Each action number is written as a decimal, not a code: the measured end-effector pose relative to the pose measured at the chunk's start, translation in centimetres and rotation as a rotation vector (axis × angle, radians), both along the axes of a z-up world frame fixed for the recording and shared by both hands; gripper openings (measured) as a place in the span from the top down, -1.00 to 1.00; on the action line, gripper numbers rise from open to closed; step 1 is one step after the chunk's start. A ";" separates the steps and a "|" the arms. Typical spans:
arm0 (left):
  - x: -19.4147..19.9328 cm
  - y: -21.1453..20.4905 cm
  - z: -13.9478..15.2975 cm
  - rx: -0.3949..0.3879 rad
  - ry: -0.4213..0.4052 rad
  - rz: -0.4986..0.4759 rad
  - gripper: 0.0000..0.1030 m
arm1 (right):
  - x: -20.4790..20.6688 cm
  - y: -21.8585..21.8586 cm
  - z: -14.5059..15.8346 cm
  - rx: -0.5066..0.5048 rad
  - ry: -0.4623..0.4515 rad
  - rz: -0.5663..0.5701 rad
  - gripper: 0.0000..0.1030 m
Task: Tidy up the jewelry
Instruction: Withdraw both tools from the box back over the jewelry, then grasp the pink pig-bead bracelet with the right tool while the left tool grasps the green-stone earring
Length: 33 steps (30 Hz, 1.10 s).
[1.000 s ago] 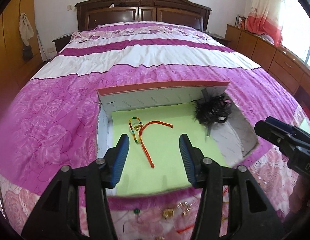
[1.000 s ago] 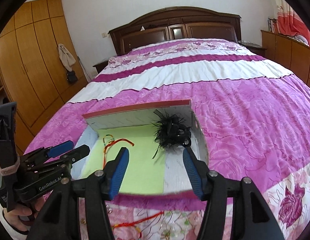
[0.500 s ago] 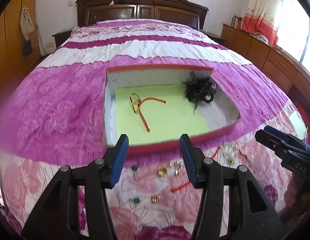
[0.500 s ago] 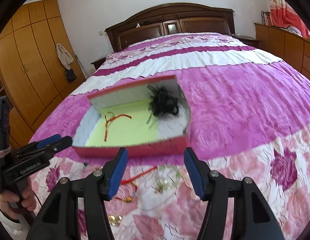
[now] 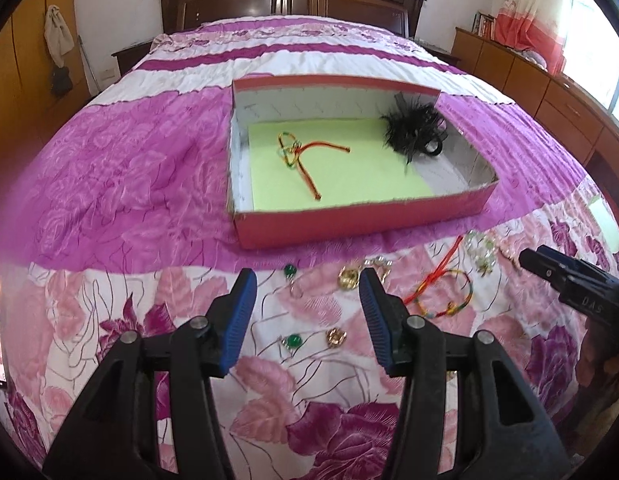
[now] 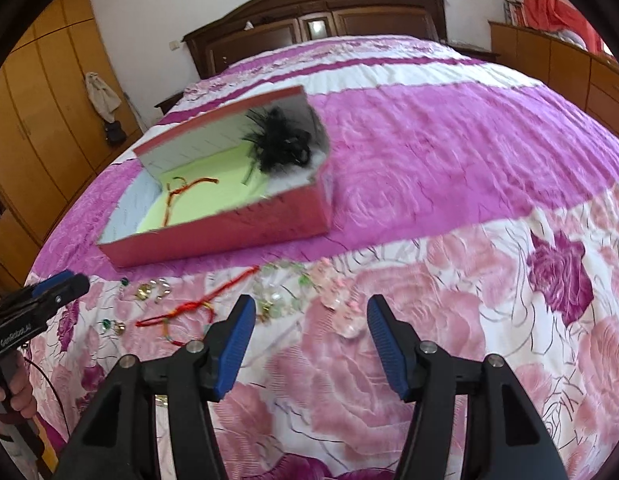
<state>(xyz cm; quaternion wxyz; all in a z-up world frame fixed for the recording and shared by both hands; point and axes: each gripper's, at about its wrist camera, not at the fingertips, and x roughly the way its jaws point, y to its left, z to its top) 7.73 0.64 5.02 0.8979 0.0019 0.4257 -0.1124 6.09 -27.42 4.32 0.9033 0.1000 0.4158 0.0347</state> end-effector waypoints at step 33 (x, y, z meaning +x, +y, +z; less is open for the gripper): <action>-1.1 -0.1 -4.4 0.040 0.118 -0.032 0.16 | 1.2 -0.2 -3.5 -0.071 0.018 0.028 0.61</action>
